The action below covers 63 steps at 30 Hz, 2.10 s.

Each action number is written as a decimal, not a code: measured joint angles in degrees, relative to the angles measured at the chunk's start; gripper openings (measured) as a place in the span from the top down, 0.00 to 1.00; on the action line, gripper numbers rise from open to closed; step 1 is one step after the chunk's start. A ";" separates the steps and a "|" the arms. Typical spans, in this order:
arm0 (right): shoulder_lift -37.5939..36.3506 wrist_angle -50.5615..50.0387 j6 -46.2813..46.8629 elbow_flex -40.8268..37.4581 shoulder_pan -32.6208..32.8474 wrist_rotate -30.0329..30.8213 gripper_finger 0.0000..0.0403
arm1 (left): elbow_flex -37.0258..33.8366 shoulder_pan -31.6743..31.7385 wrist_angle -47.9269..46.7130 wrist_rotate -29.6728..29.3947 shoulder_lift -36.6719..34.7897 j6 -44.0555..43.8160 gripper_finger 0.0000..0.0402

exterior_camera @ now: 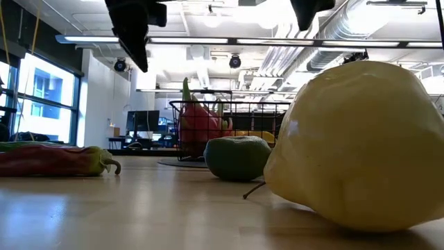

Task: Build produce basket
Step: Put the yellow pear into the black wire basket

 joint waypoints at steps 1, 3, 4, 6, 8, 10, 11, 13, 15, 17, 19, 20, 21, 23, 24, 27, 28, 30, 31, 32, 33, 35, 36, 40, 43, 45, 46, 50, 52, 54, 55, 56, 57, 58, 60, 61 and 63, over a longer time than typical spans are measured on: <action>0.12 0.16 0.14 -0.02 0.42 -0.87 0.26 | 0.00 -0.02 -0.56 1.16 0.02 -1.83 0.57; 0.48 1.21 0.86 -0.02 1.25 -1.93 0.26 | 0.00 -0.24 -1.59 3.61 0.02 -4.57 0.57; 0.60 1.51 1.30 -0.02 1.63 -2.50 0.26 | 0.00 -0.50 -1.74 4.61 0.02 -5.55 0.57; 1.16 2.21 2.28 -0.02 2.33 -3.47 0.26 | 0.01 -1.32 -2.15 5.66 0.02 -6.99 0.57; 1.59 2.85 4.34 -0.02 3.10 -4.31 0.26 | 0.02 -2.30 -2.43 6.10 0.04 -7.71 0.57; 2.14 4.07 6.20 -0.02 3.78 -4.89 0.26 | 0.02 -3.57 -2.79 6.06 0.05 -8.23 0.57; 2.35 4.53 6.97 -0.02 4.21 -4.99 0.26 | 0.02 -4.27 -3.08 6.09 0.07 -8.42 0.57; 3.08 5.67 8.52 -0.02 4.81 -5.49 0.26 | 0.04 -5.81 -4.21 6.13 0.04 -9.07 0.57; 3.76 7.16 9.52 -0.02 5.57 -5.57 0.26 | 0.04 -7.16 -5.28 6.16 0.07 -9.83 0.57; 4.51 8.86 10.72 -0.02 6.25 -5.67 0.26 | 0.04 -8.64 -6.28 6.11 0.05 -10.54 0.57; 5.48 10.01 11.85 -0.02 6.96 -5.69 0.26 | 0.04 -9.74 -7.24 6.10 0.04 -10.79 0.57; 6.02 10.36 12.57 -0.02 7.24 -5.69 0.26 | 0.04 -10.28 -7.44 6.08 0.04 -10.98 0.57; 6.59 10.92 13.33 -0.02 7.61 -5.69 0.26 | 0.04 -10.68 -7.56 6.08 0.04 -11.02 0.57; 7.67 10.98 14.93 -0.02 8.26 -5.67 0.26 | 0.04 -11.71 -7.58 6.08 0.04 -11.08 0.57; 8.18 11.10 15.83 -0.02 8.56 -5.63 0.26 | 0.04 -12.18 -7.58 6.04 0.04 -11.05 0.57; 9.75 11.79 19.21 -0.02 9.31 -5.47 0.26 | 0.04 -14.04 -7.59 6.02 0.04 -10.99 0.57; 10.31 12.55 20.46 -0.02 9.56 -5.47 0.26 | 0.04 -14.79 -7.63 6.02 0.04 -10.98 0.57; 11.28 13.72 22.54 -0.02 10.04 -5.45 0.26 | 0.04 -16.64 -8.04 6.02 0.04 -11.20 0.57; 11.69 14.46 23.48 -0.02 10.28 -5.43 0.26 | 0.04 -17.60 -8.38 6.02 0.04 -11.52 0.57; 12.10 15.07 24.32 -0.02 10.49 -5.42 0.26 | 0.04 -18.56 -8.60 6.02 -0.03 -12.02 0.57; 12.66 15.63 25.23 -0.02 10.64 -5.43 0.26 | -0.03 -19.49 -8.60 6.01 -0.27 -12.54 0.57; 13.66 16.69 26.85 -0.02 10.79 -5.40 0.26 | -0.62 -21.42 -7.96 6.02 -1.01 -13.88 0.57; 14.24 17.17 27.17 -0.02 10.83 -5.42 0.26 | -1.04 -22.39 -7.99 6.00 -1.39 -14.65 0.57; 16.17 18.60 28.64 -0.02 10.78 -5.42 0.26 | -1.68 -26.16 -7.96 5.46 -2.33 -18.55 0.57; 17.58 20.09 28.73 -0.02 10.75 -5.36 0.26 | -1.68 -28.96 -7.93 5.31 -3.04 -20.44 0.57; 18.53 20.99 28.74 -0.02 10.77 -5.43 0.26 | -1.68 -30.96 -7.97 5.23 -3.45 -21.73 0.57; 19.00 21.65 28.75 -0.02 10.77 -5.48 0.26 | -1.68 -31.98 -7.94 4.85 -3.66 -22.42 0.57; 21.07 22.74 28.64 -0.02 10.90 -5.93 0.26 | -1.68 -35.55 -7.95 2.33 -4.62 -23.75 0.57; 21.93 23.46 28.60 -0.02 10.94 -6.60 0.26 | -1.70 -36.67 -7.94 1.76 -4.98 -23.96 0.57; 22.74 23.67 28.58 -0.02 11.03 -6.74 0.26 | -1.70 -37.38 -8.04 1.30 -5.11 -23.98 0.57; 23.10 23.65 28.58 -0.02 11.03 -6.74 0.26 | -1.70 -37.63 -8.10 1.17 -5.03 -24.23 0.57; 23.45 23.69 28.54 -0.02 11.03 -6.74 0.26 | -1.70 -37.70 -8.24 1.11 -5.03 -24.43 0.57; 23.75 23.69 28.42 -0.02 11.03 -6.76 0.26 | -1.70 -37.84 -8.28 1.06 -5.08 -24.50 0.57; 24.08 23.69 28.34 -0.02 11.05 -6.83 0.26 | -1.70 -37.98 -8.27 1.02 -5.09 -24.57 0.57; 24.65 24.11 28.42 -0.02 11.12 -7.02 0.26 | -1.70 -38.03 -8.26 1.01 -5.07 -24.57 0.57; 24.83 24.18 28.53 -0.02 11.18 -7.00 0.26 | -1.70 -38.03 -8.26 1.01 -5.07 -24.57 0.57; 25.07 24.52 28.53 -0.02 11.27 -7.01 0.26 | -1.70 -38.03 -8.33 0.99 -5.07 -24.59 0.57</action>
